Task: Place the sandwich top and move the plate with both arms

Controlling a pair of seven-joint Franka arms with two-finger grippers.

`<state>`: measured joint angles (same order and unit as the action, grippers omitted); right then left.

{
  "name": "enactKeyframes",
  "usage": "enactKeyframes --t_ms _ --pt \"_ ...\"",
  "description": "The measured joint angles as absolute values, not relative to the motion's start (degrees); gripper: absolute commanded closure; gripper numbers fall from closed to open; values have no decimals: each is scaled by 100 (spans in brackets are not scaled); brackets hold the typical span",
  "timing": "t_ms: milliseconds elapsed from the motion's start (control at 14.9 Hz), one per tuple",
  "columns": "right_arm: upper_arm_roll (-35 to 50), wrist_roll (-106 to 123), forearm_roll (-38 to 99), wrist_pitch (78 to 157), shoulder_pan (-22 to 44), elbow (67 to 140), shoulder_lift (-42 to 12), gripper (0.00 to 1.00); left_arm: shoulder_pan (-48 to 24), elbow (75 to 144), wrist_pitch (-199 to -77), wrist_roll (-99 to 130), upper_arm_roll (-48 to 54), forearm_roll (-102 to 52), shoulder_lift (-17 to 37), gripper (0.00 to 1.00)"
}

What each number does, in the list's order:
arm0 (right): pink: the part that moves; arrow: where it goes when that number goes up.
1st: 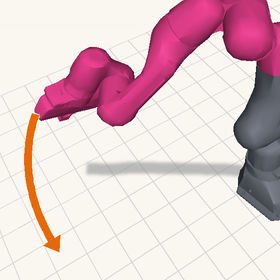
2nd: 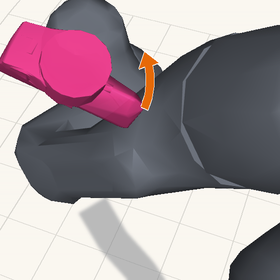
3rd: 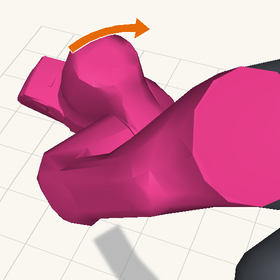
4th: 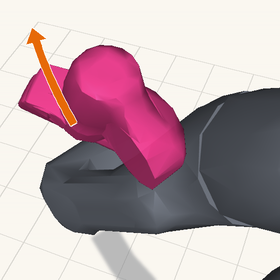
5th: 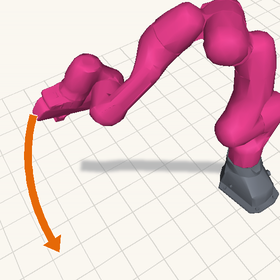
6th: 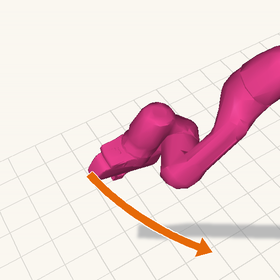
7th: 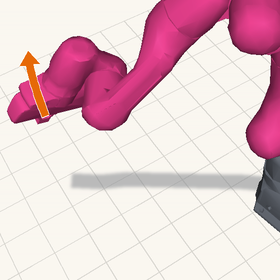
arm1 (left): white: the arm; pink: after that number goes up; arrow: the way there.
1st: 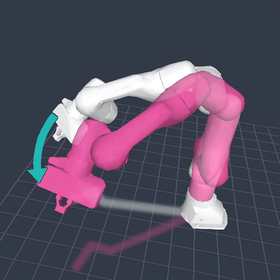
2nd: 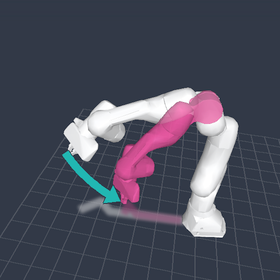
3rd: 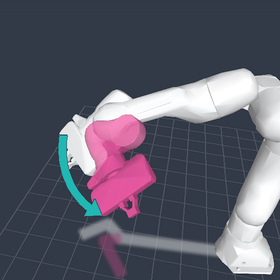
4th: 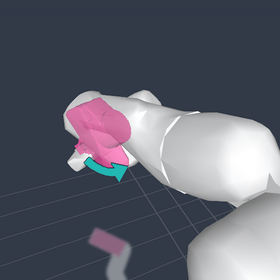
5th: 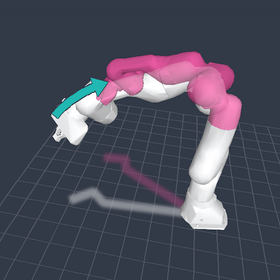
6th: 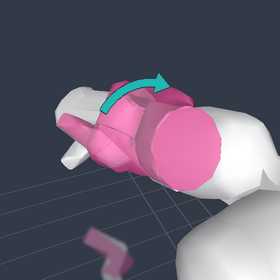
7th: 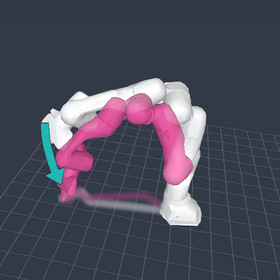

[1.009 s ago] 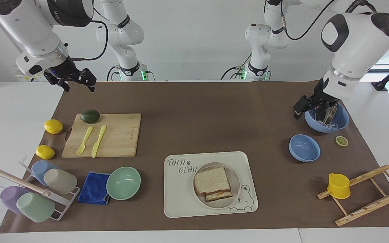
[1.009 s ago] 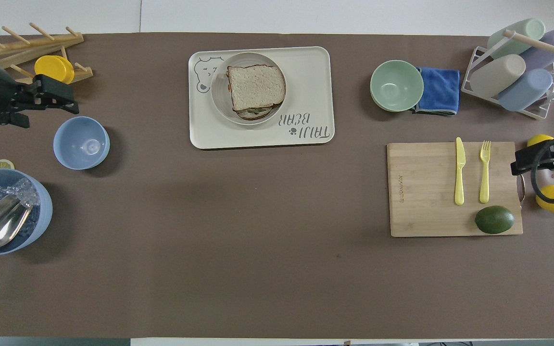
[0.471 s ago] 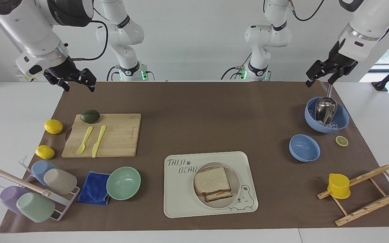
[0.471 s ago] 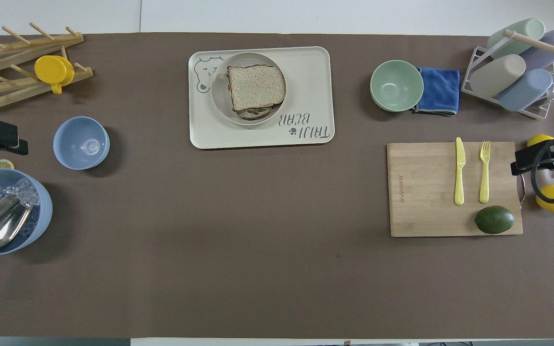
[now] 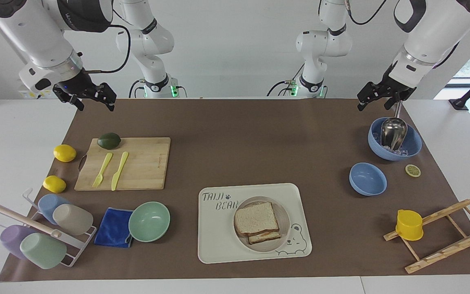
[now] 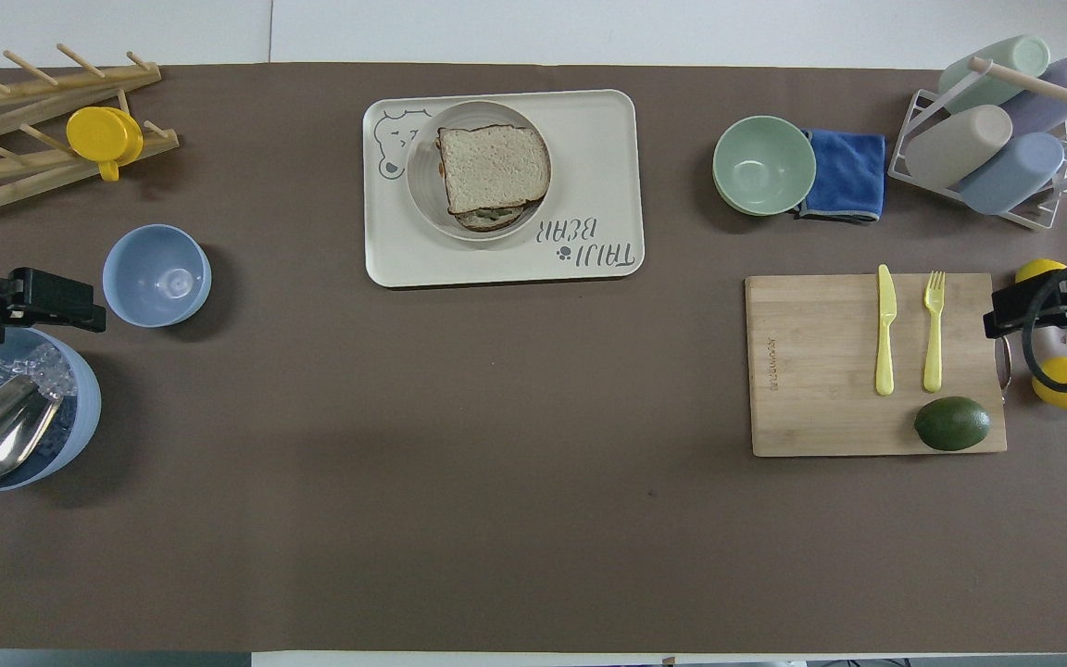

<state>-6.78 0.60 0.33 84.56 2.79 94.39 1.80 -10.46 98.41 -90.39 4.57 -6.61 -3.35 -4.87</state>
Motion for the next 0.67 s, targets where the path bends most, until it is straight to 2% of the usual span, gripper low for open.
enactKeyframes --t_ms 673 --pt "-678 60 33 8456 279 9439 180 0 -792 9794 -9141 106 -368 73 -464 0"
